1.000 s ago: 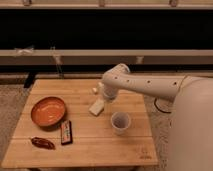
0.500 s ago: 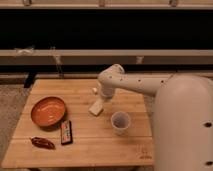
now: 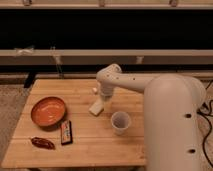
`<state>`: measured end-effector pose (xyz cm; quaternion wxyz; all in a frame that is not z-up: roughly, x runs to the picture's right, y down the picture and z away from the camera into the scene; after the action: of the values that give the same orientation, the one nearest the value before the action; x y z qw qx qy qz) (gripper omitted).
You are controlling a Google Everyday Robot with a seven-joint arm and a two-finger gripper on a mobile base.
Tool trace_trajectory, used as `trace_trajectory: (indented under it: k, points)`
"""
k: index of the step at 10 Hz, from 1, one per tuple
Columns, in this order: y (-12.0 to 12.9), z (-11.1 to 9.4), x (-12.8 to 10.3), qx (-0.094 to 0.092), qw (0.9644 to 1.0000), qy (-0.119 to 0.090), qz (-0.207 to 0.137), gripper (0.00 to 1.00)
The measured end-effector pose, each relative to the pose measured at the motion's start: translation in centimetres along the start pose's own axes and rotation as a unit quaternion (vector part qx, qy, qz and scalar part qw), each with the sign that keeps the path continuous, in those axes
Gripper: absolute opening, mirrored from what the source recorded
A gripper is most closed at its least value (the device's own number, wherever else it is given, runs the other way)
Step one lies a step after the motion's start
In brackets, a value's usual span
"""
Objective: Wipe the white sponge on the table
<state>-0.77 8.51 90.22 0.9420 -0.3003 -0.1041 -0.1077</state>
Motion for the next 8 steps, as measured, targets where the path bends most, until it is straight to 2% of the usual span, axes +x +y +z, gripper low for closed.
trace_trajectory:
  k: [4, 7, 8]
  points:
    - [0.1, 1.4, 0.5, -0.026, 0.9996, 0.008, 0.000, 0.78]
    - [0.3, 1.9, 0.6, -0.037, 0.9992, 0.011, -0.001, 0.51]
    - [0.4, 2.1, 0.6, -0.040, 0.9991, 0.011, -0.002, 0.38]
